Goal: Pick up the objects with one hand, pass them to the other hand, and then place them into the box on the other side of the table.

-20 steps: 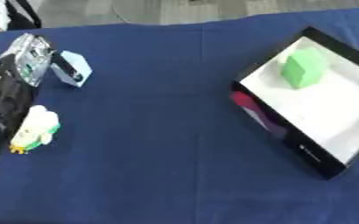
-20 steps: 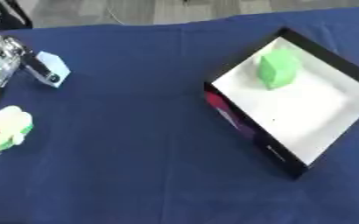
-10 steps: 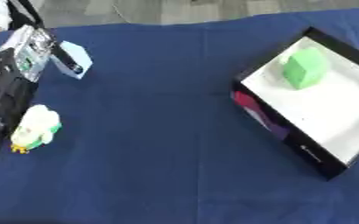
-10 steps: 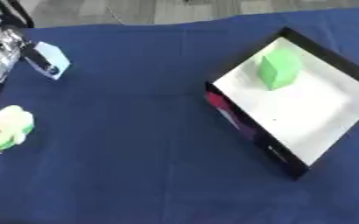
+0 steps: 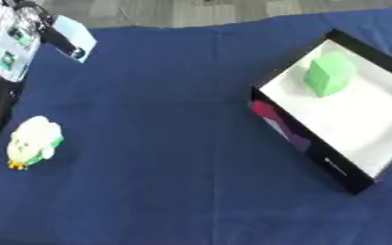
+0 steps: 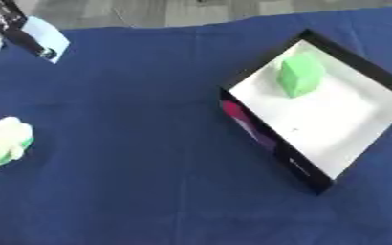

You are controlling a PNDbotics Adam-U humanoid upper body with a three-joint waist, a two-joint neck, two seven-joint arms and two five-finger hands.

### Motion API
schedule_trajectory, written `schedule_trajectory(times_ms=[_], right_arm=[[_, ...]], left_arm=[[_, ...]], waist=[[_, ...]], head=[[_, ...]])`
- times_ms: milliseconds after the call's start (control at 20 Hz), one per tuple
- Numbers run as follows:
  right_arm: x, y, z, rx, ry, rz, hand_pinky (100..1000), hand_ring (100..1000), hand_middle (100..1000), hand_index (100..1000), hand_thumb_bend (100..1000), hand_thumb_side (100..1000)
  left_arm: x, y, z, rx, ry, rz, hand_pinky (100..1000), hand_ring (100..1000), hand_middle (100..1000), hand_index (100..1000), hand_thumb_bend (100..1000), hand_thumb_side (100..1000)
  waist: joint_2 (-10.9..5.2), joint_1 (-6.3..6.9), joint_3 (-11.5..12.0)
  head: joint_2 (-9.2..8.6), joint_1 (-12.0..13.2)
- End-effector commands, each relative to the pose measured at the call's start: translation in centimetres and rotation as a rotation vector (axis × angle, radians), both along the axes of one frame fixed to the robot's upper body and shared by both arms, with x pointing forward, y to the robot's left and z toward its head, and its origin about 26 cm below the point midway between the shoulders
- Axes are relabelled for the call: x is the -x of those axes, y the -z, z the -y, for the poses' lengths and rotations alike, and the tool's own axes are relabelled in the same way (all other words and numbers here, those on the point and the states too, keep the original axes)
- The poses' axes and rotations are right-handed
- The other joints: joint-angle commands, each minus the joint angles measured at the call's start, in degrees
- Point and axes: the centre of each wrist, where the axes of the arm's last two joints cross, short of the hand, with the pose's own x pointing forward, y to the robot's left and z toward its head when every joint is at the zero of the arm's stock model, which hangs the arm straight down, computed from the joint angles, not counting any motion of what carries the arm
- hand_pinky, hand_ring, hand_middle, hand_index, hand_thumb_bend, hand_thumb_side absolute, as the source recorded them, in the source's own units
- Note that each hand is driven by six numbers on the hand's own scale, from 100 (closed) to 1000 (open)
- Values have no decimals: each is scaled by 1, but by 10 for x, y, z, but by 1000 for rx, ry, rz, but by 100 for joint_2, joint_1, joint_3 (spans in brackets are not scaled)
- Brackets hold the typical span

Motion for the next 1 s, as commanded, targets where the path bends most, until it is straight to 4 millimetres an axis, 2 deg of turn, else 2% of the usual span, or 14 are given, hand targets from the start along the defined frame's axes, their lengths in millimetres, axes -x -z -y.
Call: schedule_trajectory(times_ms=[50, 300, 550, 1000], right_arm=[[7, -15, -1, 33, -6, 48, 1000, 963, 872, 969, 256, 213], [9, -18, -2, 35, -16, 64, 1000, 969, 880, 969, 268, 200], [14, -24, -12, 95, -75, 93, 1000, 980, 894, 970, 285, 186], [15, -28, -39, 219, -222, 104, 998, 991, 909, 967, 313, 163]], left_arm=[[13, -25, -5, 21, 14, 102, 780, 748, 622, 496, 129, 100], [26, -19, -1, 58, 66, 193, 778, 746, 615, 495, 100, 100], [43, -13, 15, 60, 191, 331, 775, 746, 610, 495, 100, 100], [61, 5, 46, 154, 339, 455, 771, 737, 599, 494, 100, 100]], waist=[[-171, -115, 16], [-176, -155, 22], [-191, -235, 52], [-217, -316, 84]], head=[[-70, -63], [-145, -107], [-260, -197], [-261, -329]])
